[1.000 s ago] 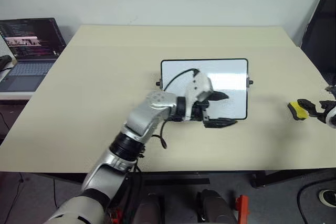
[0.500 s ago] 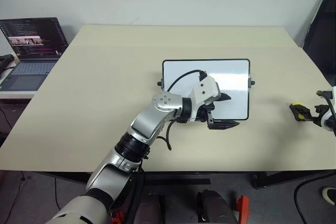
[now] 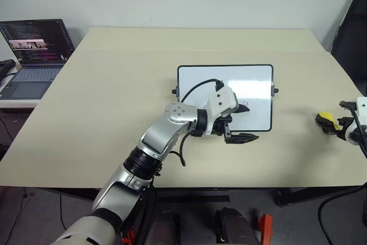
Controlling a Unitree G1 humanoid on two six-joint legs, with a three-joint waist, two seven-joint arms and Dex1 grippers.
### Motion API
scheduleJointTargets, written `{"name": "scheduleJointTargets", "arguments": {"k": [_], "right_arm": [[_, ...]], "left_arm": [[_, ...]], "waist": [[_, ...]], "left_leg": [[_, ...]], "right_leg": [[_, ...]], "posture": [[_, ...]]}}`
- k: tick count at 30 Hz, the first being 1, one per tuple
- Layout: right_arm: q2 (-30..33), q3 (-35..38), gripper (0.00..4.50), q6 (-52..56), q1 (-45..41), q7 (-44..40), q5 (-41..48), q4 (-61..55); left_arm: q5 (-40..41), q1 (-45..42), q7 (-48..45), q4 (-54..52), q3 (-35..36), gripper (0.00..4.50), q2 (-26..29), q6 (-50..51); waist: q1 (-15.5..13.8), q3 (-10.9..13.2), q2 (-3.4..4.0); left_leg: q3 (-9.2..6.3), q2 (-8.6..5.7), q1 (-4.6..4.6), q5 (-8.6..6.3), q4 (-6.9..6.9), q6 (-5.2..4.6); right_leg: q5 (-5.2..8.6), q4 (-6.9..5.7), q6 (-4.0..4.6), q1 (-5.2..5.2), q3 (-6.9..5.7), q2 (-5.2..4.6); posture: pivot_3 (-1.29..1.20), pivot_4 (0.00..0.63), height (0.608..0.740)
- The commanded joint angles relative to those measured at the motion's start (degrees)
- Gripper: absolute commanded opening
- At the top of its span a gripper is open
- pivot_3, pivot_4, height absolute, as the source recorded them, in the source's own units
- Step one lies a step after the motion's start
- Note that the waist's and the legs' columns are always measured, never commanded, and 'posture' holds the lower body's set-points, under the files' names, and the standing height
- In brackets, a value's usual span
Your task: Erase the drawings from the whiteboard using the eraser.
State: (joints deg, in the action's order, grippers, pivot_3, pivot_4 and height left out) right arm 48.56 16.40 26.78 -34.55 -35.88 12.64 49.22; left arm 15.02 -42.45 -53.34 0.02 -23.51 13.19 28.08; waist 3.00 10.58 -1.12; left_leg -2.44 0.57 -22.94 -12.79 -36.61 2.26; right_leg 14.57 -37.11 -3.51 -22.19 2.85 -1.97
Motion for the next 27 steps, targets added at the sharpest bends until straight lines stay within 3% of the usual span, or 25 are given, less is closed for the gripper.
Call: {"name": "scheduleJointTargets", "arguments": {"k": [1,5,6,15,23,27], "right_arm": [[0.2,0.6,2.81,-0.1,-0.7,0.3,0.2,-0.7],[-0.2,0.8,1.32,-0.1,-0.6,0.6,0.2,-0.9],[-0.2,0.8,1.15,-0.1,-0.6,0.7,0.2,-0.9],[-0.1,1.4,1.10,0.6,0.1,0.4,1.1,-3.8],[3.3,4.8,1.10,13.9,1.0,0.0,9.4,-44.4],[-1.2,-0.4,1.09,20.0,-5.5,0.9,14.9,-59.2]], "left_arm": [[-0.1,0.1,-0.4,-2.6,0.4,4.50,-0.1,-0.6],[0.0,0.2,-0.4,-2.6,0.5,4.50,0.1,-0.7],[0.0,0.3,-0.4,-2.6,0.5,4.50,0.1,-0.7],[-0.2,0.2,-0.5,-1.6,1.0,4.50,0.7,-1.3],[2.5,2.8,-3.7,-4.5,9.5,4.50,10.7,-3.3],[9.7,9.2,-7.5,-7.4,19.8,4.50,17.2,-3.3]], "waist": [[0.0,0.0,0.00],[0.0,0.0,0.00],[0.0,0.0,0.00],[0.0,0.0,0.00],[0.5,0.2,0.48],[0.6,0.2,0.44]], "left_leg": [[0.00,0.00,0.00,0.00,0.00,0.00],[0.00,0.00,0.00,0.00,0.00,0.00],[0.00,0.00,0.00,0.00,0.00,0.00],[0.00,0.00,0.00,0.00,-0.01,0.00],[0.03,0.03,0.01,0.00,0.01,0.00],[-0.03,0.16,0.02,0.00,0.07,0.00]], "right_leg": [[0.00,0.00,0.00,0.00,0.00,0.00],[0.00,0.00,0.00,0.00,0.00,0.00],[0.00,0.00,0.00,0.00,-0.01,0.00],[0.00,-0.01,0.00,0.01,0.00,0.00],[0.01,-0.14,-0.01,-0.12,0.08,0.03],[0.17,-0.13,-0.20,-0.13,0.02,0.12]], "posture": [[0.00,0.150,0.740],[0.00,0.150,0.740],[0.00,0.150,0.740],[0.00,0.150,0.740],[0.00,0.150,0.740],[0.00,0.150,0.740]]}}
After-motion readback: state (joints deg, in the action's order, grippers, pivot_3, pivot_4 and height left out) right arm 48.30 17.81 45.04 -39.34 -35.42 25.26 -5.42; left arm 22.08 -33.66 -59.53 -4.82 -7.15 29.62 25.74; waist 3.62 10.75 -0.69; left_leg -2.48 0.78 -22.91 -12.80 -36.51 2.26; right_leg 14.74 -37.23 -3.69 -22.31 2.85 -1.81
